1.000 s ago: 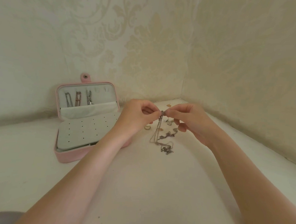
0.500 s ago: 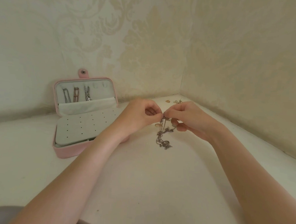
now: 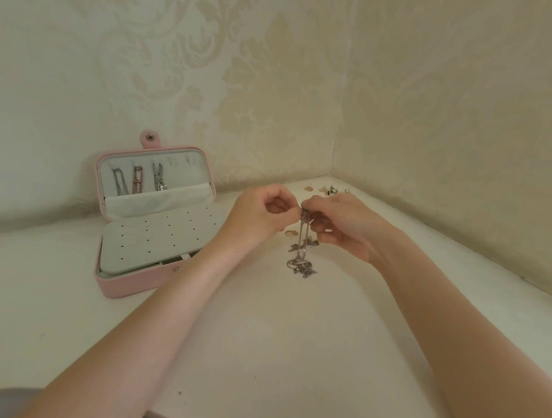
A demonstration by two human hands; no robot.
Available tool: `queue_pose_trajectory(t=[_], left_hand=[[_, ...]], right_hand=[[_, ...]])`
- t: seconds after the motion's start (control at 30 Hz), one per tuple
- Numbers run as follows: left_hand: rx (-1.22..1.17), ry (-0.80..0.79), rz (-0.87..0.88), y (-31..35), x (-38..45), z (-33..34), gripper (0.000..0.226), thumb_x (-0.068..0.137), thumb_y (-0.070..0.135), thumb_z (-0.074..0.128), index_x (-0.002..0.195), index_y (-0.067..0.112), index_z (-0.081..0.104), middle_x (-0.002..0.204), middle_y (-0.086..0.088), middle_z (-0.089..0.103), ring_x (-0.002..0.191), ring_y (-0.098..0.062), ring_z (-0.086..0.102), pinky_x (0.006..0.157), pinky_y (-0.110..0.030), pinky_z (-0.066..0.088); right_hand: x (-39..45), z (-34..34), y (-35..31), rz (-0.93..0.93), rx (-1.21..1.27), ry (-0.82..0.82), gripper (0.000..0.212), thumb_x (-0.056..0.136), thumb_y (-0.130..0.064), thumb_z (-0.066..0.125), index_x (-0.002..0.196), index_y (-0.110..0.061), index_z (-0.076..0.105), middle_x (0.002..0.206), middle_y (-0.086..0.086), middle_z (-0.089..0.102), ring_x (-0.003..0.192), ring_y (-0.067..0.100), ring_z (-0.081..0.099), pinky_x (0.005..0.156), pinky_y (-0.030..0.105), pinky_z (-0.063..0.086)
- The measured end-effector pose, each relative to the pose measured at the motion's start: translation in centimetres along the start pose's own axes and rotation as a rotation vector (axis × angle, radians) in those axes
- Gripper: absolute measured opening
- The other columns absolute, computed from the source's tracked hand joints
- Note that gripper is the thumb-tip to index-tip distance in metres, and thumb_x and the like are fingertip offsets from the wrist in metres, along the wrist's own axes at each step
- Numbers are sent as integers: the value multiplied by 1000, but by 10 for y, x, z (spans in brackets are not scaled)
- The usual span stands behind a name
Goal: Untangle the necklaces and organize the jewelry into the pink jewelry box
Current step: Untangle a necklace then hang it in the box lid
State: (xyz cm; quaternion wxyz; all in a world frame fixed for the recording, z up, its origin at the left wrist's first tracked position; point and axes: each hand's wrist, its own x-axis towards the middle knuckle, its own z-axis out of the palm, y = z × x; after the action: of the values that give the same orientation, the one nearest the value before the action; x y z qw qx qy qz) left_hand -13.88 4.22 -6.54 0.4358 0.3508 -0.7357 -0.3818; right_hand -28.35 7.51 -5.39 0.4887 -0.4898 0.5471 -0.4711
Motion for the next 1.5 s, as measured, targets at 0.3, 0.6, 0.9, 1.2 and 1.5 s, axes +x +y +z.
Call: queue_pose_trajectory(t=[0.3, 0.6, 0.9, 1.2, 1.5], left_hand=[[-64, 77, 51, 3, -3, -1, 33, 76, 1, 69, 83, 20, 42, 73, 6, 64, 67, -7, 53, 68, -26, 44], [-203, 46, -28, 0, 2, -5, 27, 85, 1, 58, 82, 21, 39, 61, 13, 57, 50, -5, 46, 57, -20, 37], [-144, -215, -68, -4, 6, -12, 22, 66, 13, 59, 78, 17, 41, 60, 10, 64, 47, -7, 47, 57, -23, 41], [-109, -234, -32, -2, 3, -10, 21, 62, 8, 55, 61, 18, 36, 53, 13, 55, 51, -6, 43, 52, -16, 38], [125, -98, 55, -13, 2, 1, 31, 73, 1, 66, 75, 22, 44, 62, 10, 54, 54, -9, 36, 58, -21, 35]], right_hand=[[0, -1, 1, -141, -93, 43, 20, 88, -15, 62, 69, -9, 62, 69, -1, 56, 52, 8, 40, 50, 23, 32], [2, -12, 0, -122, 53, -75, 12, 88, -15, 62, 81, -7, 68, 72, 1, 63, 61, 11, 51, 52, 19, 42], [-1, -16, 2, -39, -48, -255, 12, 82, -13, 65, 71, -9, 69, 69, 3, 62, 60, 11, 50, 58, 20, 41], [-2, -11, 2, 30, -26, -305, 34, 88, -2, 55, 57, -12, 65, 61, 2, 56, 53, 8, 46, 47, 15, 40], [4, 8, 12, -122, -180, 36, 31, 81, -5, 57, 52, -12, 49, 52, 0, 40, 50, 11, 33, 51, 22, 27]])
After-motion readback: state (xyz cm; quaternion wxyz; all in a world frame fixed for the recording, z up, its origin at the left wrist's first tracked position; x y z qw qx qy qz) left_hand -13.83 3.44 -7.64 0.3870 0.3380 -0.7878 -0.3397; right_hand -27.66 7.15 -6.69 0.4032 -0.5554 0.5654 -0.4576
